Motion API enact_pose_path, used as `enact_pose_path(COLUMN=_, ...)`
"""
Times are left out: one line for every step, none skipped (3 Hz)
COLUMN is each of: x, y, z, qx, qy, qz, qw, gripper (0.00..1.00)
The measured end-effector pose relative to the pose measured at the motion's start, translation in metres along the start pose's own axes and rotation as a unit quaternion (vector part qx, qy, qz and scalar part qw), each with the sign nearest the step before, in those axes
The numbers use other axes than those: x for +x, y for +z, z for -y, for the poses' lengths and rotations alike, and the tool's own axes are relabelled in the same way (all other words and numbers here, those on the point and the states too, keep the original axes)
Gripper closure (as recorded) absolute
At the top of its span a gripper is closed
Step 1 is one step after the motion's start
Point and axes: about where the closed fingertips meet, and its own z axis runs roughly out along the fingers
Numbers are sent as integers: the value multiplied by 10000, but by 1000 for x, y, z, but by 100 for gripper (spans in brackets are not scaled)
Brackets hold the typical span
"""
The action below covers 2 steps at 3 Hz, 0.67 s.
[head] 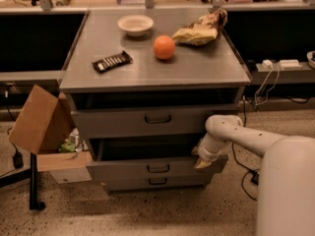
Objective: Open middle drawer
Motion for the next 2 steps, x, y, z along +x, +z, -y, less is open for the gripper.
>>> enact_pose_path(x=0, y=0, z=0, qx=0, qy=0, qz=0, qw=10000, gripper=84)
enact_pose_path(x=0, y=0, z=0, qx=0, qy=0, qz=0, qw=10000, gripper=62)
